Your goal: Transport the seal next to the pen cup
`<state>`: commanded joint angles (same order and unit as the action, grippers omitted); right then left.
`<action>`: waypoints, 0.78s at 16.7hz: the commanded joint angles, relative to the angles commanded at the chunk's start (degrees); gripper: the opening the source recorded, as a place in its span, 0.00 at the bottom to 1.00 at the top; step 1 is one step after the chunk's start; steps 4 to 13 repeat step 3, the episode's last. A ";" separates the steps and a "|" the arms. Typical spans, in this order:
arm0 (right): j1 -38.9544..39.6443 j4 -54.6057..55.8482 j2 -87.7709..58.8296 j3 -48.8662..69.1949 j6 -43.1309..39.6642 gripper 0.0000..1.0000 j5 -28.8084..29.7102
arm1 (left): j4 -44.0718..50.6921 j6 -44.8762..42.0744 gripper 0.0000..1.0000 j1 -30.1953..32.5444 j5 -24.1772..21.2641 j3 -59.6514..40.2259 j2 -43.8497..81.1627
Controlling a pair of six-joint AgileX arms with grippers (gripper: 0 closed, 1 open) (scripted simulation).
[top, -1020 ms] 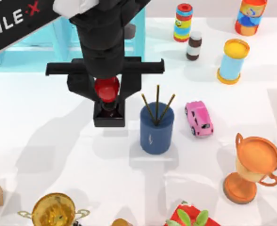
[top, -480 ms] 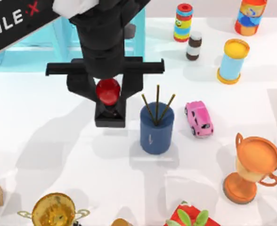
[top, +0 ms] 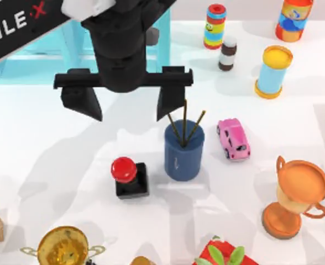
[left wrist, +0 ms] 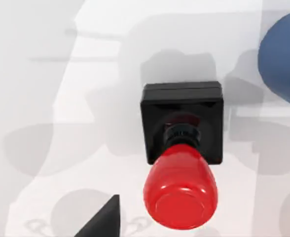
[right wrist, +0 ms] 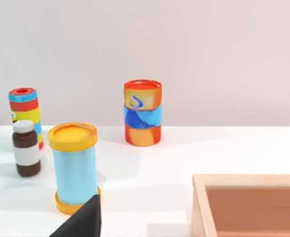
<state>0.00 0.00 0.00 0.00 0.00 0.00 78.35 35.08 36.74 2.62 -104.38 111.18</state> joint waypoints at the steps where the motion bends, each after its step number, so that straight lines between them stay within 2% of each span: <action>1: 0.00 0.00 0.00 0.00 0.00 1.00 0.00 | 0.00 0.00 1.00 0.00 0.00 0.00 0.00; 13: 0.00 0.00 0.00 0.00 0.00 1.00 0.00 | 0.00 0.00 1.00 0.00 0.00 0.00 0.00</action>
